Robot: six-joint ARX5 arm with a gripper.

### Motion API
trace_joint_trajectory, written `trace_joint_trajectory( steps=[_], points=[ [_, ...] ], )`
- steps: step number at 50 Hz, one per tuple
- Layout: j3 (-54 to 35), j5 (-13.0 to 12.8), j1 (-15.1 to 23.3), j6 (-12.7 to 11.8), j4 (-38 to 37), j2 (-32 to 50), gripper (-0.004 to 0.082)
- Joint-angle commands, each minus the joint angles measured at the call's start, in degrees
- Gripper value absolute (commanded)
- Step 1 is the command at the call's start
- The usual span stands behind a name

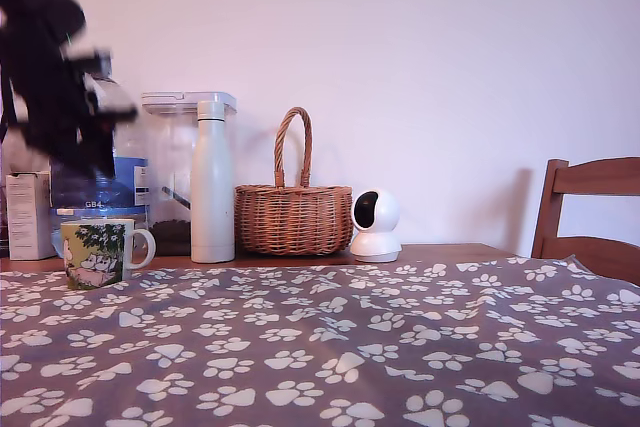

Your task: Pick up the coffee capsules from the table one by one and drop them inside the nearest coffee cup

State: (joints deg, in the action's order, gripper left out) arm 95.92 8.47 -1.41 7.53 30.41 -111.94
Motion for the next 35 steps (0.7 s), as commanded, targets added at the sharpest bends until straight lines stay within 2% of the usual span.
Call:
trace_joint_trajectory(
  steps=[1,18,24,25,35],
  points=[
    [-4.5,0.1,-0.2,0.0,-3.1,4.6,-0.0017],
    [-24.7,0.3,-0.2,-2.1,-16.0,21.9,-0.0016],
    [-28.9,0.5,-0.2,-3.4,-17.8,26.9,-0.0016],
    [-29.7,0.5,-0.2,-4.4,-18.1,27.8,-0.0016],
    [-35.9,1.0,-0.2,-6.0,-19.7,35.4,-0.0016]
  ],
)
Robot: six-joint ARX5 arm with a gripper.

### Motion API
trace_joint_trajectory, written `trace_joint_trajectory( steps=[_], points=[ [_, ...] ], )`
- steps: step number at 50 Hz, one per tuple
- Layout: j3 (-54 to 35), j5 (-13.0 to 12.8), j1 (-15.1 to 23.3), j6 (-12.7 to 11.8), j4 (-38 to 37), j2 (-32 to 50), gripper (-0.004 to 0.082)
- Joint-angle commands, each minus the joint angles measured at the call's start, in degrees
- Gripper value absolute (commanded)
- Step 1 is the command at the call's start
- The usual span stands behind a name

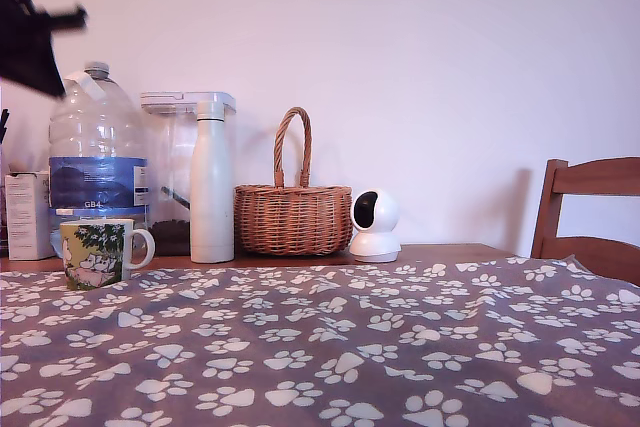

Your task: Pick up the coffee capsules from the table one by one and drop them inside the nearest coffee cup

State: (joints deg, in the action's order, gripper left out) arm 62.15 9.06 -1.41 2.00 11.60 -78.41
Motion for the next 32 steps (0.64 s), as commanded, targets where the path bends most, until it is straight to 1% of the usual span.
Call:
trace_joint_trajectory(
  steps=[1,5,9,19,26,27,32],
  points=[
    [-2.7,0.9,-0.2,-0.7,-1.0,2.6,-0.0016],
    [-5.1,1.9,-0.2,-0.8,-1.4,5.3,-0.0016],
    [-7.6,2.1,-0.2,-1.1,-1.5,8.0,-0.0016],
    [-14.9,2.1,-0.3,-3.3,-2.9,14.2,-0.0016],
    [-19.9,2.1,-0.3,-4.3,-2.6,18.8,-0.0016],
    [-20.5,2.1,-0.3,-4.7,-2.6,19.4,-0.0016],
    [-22.9,2.1,-0.3,-5.2,-1.9,22.3,-0.0016]
  ],
)
